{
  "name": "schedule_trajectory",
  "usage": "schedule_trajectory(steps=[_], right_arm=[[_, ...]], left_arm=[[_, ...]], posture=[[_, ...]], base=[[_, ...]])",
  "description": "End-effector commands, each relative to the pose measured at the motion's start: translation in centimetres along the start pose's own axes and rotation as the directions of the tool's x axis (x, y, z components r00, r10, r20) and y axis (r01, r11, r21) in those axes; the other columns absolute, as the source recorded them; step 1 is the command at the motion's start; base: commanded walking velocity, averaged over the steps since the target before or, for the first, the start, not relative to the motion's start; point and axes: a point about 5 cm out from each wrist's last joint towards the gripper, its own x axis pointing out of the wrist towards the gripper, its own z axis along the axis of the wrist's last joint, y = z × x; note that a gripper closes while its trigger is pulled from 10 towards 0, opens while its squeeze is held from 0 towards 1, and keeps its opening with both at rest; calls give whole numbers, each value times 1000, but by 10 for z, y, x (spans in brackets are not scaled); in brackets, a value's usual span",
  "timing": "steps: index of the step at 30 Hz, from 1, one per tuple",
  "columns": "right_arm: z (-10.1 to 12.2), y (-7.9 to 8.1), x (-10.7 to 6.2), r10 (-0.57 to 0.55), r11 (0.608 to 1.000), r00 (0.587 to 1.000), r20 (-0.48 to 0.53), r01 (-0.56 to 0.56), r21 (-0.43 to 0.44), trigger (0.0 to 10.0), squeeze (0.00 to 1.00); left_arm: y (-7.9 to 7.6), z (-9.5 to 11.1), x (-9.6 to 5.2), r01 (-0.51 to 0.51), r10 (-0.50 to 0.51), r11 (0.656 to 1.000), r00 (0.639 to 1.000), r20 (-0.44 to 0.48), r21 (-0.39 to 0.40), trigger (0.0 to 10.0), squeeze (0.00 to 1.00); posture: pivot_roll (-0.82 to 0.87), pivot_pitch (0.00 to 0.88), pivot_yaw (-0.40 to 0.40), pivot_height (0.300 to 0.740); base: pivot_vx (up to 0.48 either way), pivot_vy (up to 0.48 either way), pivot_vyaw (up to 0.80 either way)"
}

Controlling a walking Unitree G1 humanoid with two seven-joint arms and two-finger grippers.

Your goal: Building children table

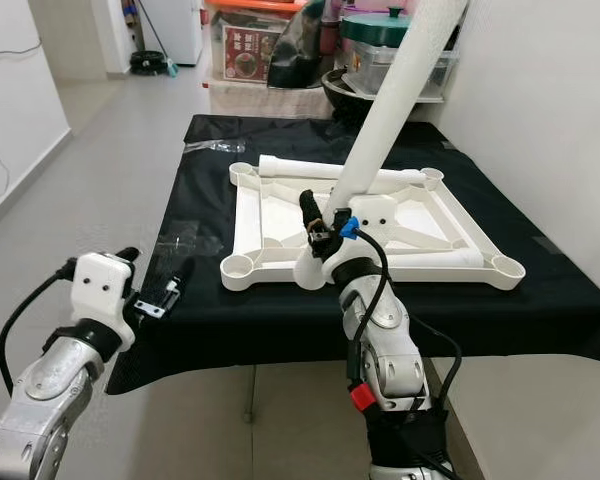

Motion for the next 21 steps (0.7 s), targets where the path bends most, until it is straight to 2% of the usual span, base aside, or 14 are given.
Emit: schedule_trajectory(steps=[1,4,10,21], right_arm=[[5,0,1,2,1000,1000,19,-2,-13,10000,0],[5,0,0,2,1000,1000,19,-2,-11,10000,0],[5,-1,1,0,1000,1000,20,0,-7,10000,0],[3,-1,1,-4,1000,1000,14,4,2,10000,0]], left_arm=[[-2,6,2,3,-2,1000,999,36,-10,10000,0],[-4,5,0,9,-8,1000,999,36,-17,10000,0],[-9,4,2,24,-23,999,999,26,-39,10000,0],[-7,1,0,22,-21,999,1000,14,-42,10000,0]], posture=[[20,0,-77,740],[18,0,-75,740],[17,0,-74,740],[22,0,-73,740]], base=[[450,0,0],[307,0,0],[0,0,0],[0,0,0]])
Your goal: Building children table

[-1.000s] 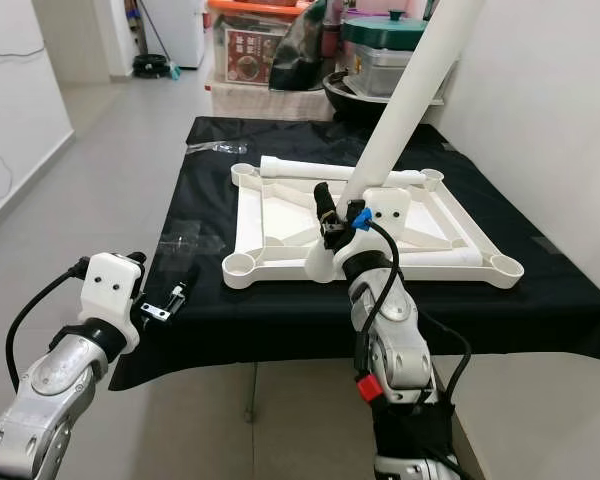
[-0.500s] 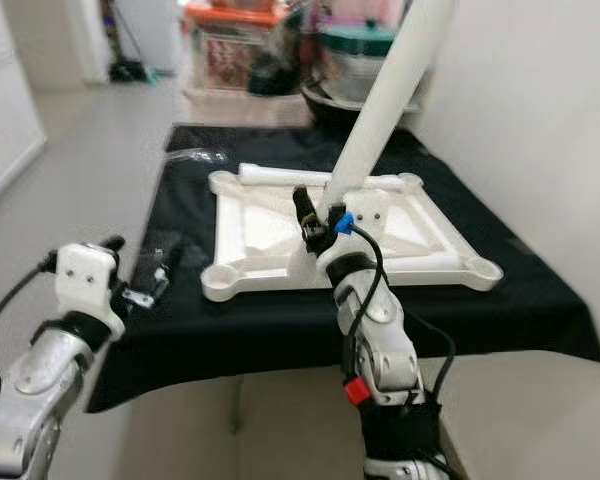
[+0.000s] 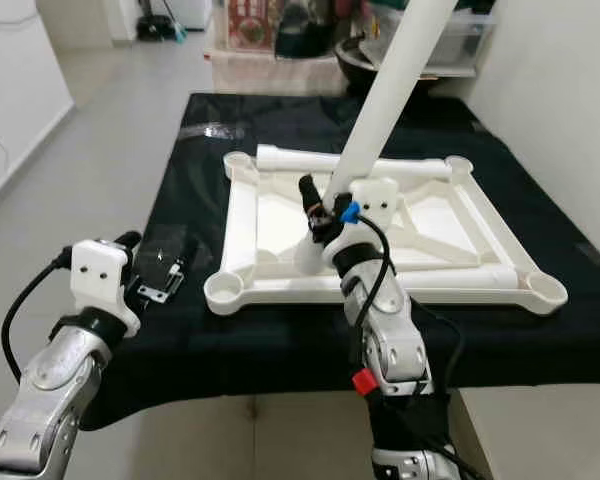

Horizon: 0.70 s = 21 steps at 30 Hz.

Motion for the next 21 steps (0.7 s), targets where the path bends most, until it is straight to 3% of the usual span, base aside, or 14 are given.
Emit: schedule_trajectory(steps=[1,21], right_arm=[[1,1,0,3,1000,1000,5,-3,2,10000,0],[2,-3,2,-8,1000,1000,9,8,-2,10000,0]], left_arm=[[1,-2,-1,1,-1,1000,1000,-10,-4,10000,0],[-2,-2,3,20,-20,1000,1000,-7,-17,10000,0]], posture=[[24,0,-75,740],[22,0,-70,740]], base=[[0,0,0],[247,0,0]])
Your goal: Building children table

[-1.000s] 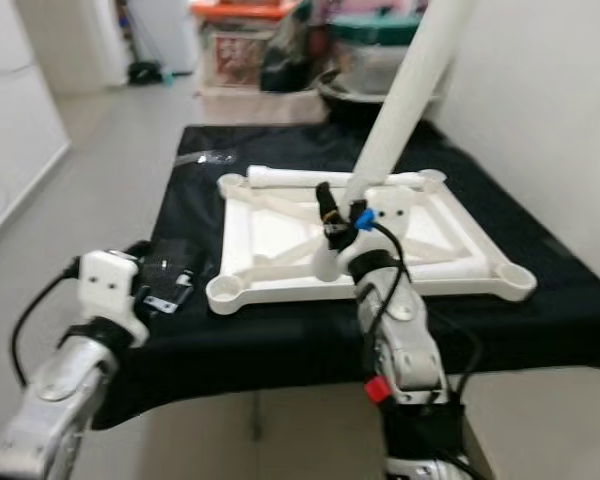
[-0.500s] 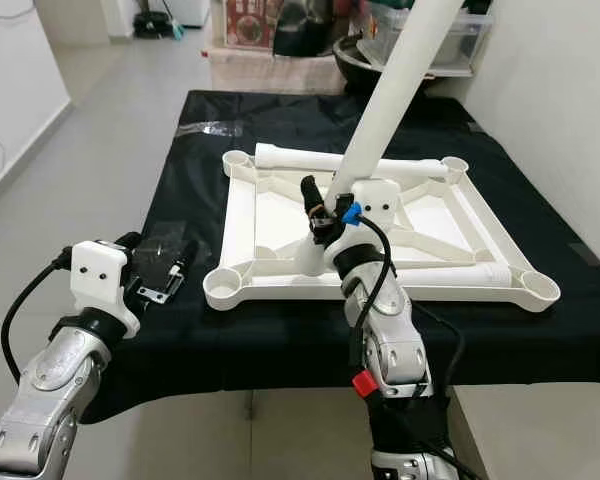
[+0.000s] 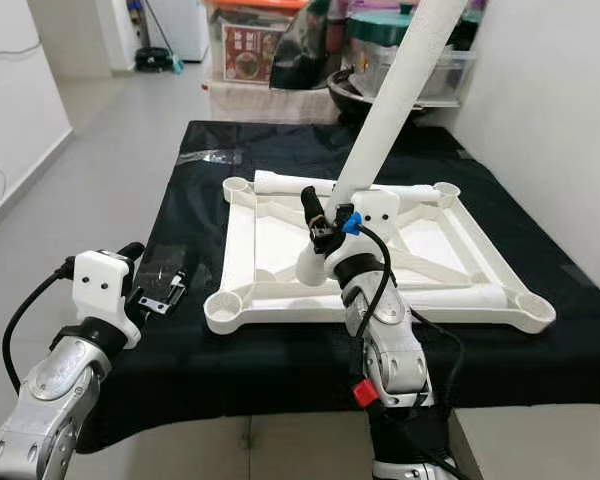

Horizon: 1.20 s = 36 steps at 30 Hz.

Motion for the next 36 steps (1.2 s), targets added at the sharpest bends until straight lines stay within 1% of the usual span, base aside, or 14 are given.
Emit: schedule_trajectory(steps=[1,4,8,18,23,31,35,36], right_arm=[[2,-5,0,-17,1000,1000,9,17,-8,10000,0],[1,-5,0,-19,1000,1000,9,19,-7,10000,0],[1,-5,0,-20,1000,1000,7,20,-4,10000,0],[0,-5,1,-23,1000,1000,7,23,14,10000,0],[0,-6,0,-29,999,1000,3,29,27,10000,0],[1,-9,1,-30,999,1000,5,30,31,10000,0],[1,-8,1,-29,999,1000,3,29,16,10000,0],[1,-8,0,-29,1000,1000,2,29,12,10000,0]], left_arm=[[-2,-1,2,12,-12,1000,1000,-4,-7,10000,0],[-2,-2,0,9,-9,1000,1000,-9,-12,10000,0],[-1,-6,0,-8,8,1000,999,-39,-5,10000,0],[-2,-6,-4,6,-8,999,999,-38,-51,10000,0],[-2,-6,-5,8,-11,998,999,-38,-69,10000,0],[-3,-7,-5,14,-17,997,999,-42,-74,10000,0],[-4,-8,-5,16,-19,997,999,-45,-76,10000,0],[-4,-8,-4,15,-18,997,999,-44,-71,10000,0]], posture=[[22,0,-69,740],[23,0,-69,740],[24,0,-67,740],[26,0,-68,740],[25,0,-70,740],[23,0,-71,740],[15,0,-69,740],[12,0,-68,740]], base=[[0,0,0],[0,0,0],[0,0,0],[0,0,0],[0,480,-80],[0,480,-658],[0,480,0],[0,0,0]])
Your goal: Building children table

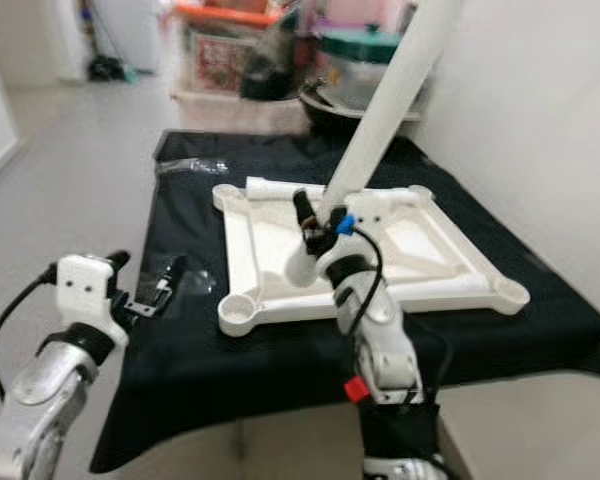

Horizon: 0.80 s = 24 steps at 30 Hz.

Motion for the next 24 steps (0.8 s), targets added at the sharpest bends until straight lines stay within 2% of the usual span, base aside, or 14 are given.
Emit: schedule_trajectory(steps=[1,12,13,14,15,17,18,20,22,24], right_arm=[[2,9,2,28,1000,1000,10,-28,7,10000,0],[3,13,4,56,998,998,13,-56,-2,10000,0],[2,20,5,141,990,990,7,-141,-2,10000,0],[2,20,5,141,990,990,7,-141,-2,10000,0],[2,23,6,186,982,982,4,-186,1,10000,0],[2,25,7,230,973,973,1,-230,-7,10000,0],[2,24,9,271,962,962,-6,-271,-31,10000,0],[2,17,13,328,942,945,-25,-328,-65,10000,0],[1,7,16,368,927,929,-52,-371,-65,10000,0],[0,2,16,395,915,916,-68,-399,-58,10000,0]], left_arm=[[8,-1,-2,-27,27,999,1000,-4,19,10000,0],[11,1,0,-53,53,999,999,6,10,10000,0],[12,1,-3,-48,48,999,999,2,3,10000,0],[12,1,-3,-48,48,999,999,2,3,10000,0],[12,0,-4,-41,41,999,999,0,-2,10000,0],[10,-1,-6,-19,19,1000,1000,-8,-3,10000,0],[6,-3,-10,28,-28,1000,999,-25,-7,10000,0],[-3,-8,-19,120,-120,993,991,-56,-16,10000,0],[-9,-11,-27,184,-186,982,979,-80,-35,10000,0],[-12,-14,-32,215,-219,976,971,-99,-47,10000,0]], posture=[[12,0,-68,740],[17,0,-71,740],[26,0,-71,740],[26,0,-71,740],[26,0,-71,740],[33,0,-72,740],[39,0,-75,740],[42,0,-76,740],[46,0,-77,740],[47,0,-76,740]], base=[[0,0,0],[0,0,0],[0,0,0],[0,0,0],[0,0,0],[0,0,0],[0,0,0],[0,0,0],[0,0,0],[0,0,0]])
